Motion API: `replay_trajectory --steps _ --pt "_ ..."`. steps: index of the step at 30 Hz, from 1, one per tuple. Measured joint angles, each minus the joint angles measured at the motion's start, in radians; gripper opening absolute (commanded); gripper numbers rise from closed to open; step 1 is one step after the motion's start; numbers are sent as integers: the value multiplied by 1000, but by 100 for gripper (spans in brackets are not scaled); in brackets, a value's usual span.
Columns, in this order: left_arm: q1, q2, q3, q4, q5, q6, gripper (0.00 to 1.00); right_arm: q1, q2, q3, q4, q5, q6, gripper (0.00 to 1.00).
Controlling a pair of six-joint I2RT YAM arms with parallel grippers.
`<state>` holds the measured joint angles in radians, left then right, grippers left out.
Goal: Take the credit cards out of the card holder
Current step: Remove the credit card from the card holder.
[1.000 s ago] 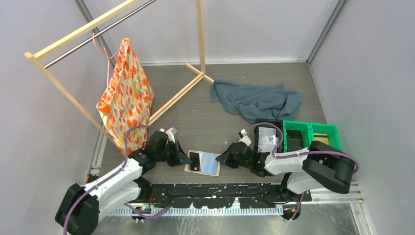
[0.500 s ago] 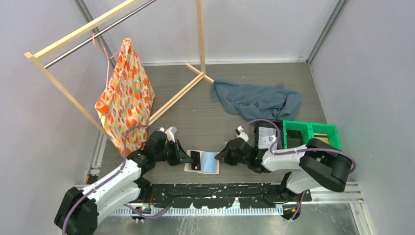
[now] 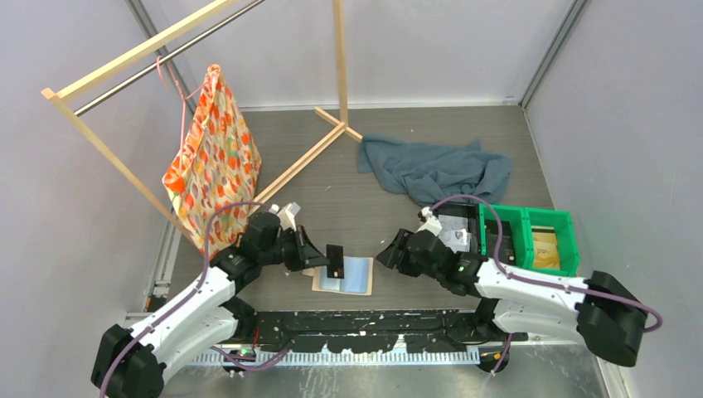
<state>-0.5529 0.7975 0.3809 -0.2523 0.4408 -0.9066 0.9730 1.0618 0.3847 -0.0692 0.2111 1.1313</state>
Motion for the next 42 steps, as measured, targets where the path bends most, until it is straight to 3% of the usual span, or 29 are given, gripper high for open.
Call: replay_trajectory --steps 2,8,15,25,31,42 --pt "0 0 32 -8 18 2 1 -2 -66 -5 4 -8 -15 56" --pt "2 -7 91 8 100 -7 1 -3 -206 -113 241 -148 -39 56" --pt "2 -9 93 97 205 -63 1 -6 -190 -156 492 -327 -27 58" --pt "2 -7 94 222 300 -136 1 -8 -129 -169 724 -435 -2 58" --pt "2 6 94 284 340 -164 1 -8 -74 -169 795 -461 3 43" --pt "2 56 80 315 368 -169 1 -21 -74 -168 850 -482 9 24"
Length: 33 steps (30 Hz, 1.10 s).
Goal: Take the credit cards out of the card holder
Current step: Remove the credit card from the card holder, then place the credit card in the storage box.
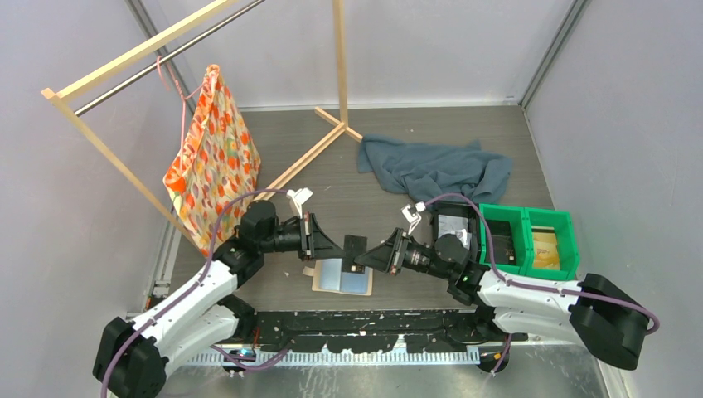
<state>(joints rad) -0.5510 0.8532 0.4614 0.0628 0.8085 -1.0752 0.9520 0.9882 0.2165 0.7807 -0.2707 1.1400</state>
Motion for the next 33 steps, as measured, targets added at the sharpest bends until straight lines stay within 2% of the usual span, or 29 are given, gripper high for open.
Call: replay_trajectory --steps 4,6,7,8,11,14,16,19,24,28,33 --pt "0 0 0 10 0 0 1 -14 -2 0 2 4 14 2" --pt "1 1 0 13 -1 0 1 -19 -6 -1 8 3 22 1" --pt "2 2 0 16 1 -1 9 -20 -11 -1 10 5 29 1" --pt "2 3 0 22 4 -1 26 -21 -14 -1 6 6 33 1" --pt "2 16 0 32 11 3 51 -25 -24 -1 -10 24 40 1" --pt "2 28 13 -23 -11 21 53 -38 -78 0 -116 84 40 1" --pt "2 15 43 -132 -76 65 54 -53 -154 14 -275 152 29 0" --pt "2 -58 111 -336 -276 139 58 -104 -313 87 -627 354 26 1" --pt "3 -195 146 -480 -454 201 59 -207 -517 249 -1145 697 88 1" --pt "3 -167 152 -525 -489 224 59 -264 -547 390 -1478 916 164 1" --pt "3 -95 151 -556 -494 233 58 -282 -492 500 -1784 1112 273 1"
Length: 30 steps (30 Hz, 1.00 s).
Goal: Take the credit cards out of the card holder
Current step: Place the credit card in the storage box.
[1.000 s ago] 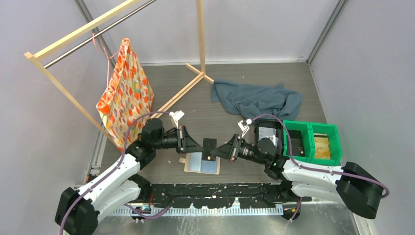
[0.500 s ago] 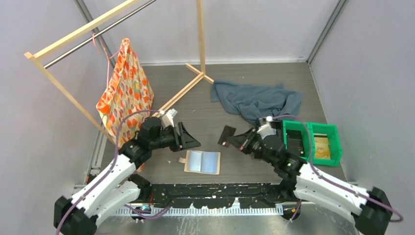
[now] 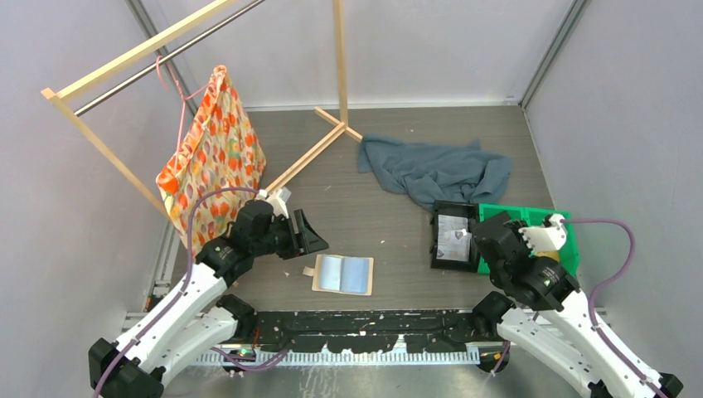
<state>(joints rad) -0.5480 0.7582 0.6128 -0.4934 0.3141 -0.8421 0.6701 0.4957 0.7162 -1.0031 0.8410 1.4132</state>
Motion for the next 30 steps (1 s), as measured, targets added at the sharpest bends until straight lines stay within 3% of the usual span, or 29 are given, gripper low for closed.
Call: replay_trajectory --steps 7,12,21,30 --pt "0 6 0 3 22 5 58 -32 79 41 -187 183 165 0" --pt "0 0 -3 2 38 10 58 -130 143 57 -145 193 183 1" --pt "0 -24 -8 -14 60 29 58 -519 183 -58 113 -91 93 0" --pt "0 -28 -8 -58 61 44 57 -551 213 -177 294 -246 89 1"
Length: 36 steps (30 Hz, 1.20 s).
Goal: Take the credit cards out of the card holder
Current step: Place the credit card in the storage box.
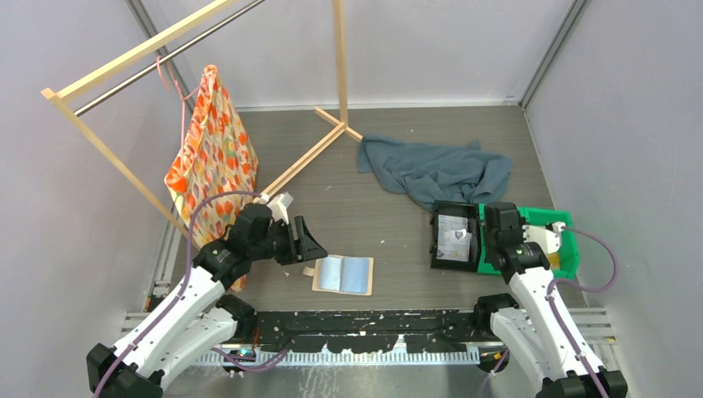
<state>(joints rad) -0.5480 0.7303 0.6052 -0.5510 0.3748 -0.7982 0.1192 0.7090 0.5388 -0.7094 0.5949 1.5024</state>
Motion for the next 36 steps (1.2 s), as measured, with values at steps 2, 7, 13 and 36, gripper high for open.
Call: replay_trajectory --steps 2,7,13,36 --pt "0 2 -1 0 1 -2 57 -5 0 -15 29 -16 0 0" --pt "0 16 -2 0 3 -1 57 -43 -4 -52 97 -55 -7 1" --pt "0 18 -2 0 3 0 57 -72 -76 -81 109 -74 -24 1" --pt "0 37 -2 -11 3 43 58 -229 -29 -163 110 -183 -87 4"
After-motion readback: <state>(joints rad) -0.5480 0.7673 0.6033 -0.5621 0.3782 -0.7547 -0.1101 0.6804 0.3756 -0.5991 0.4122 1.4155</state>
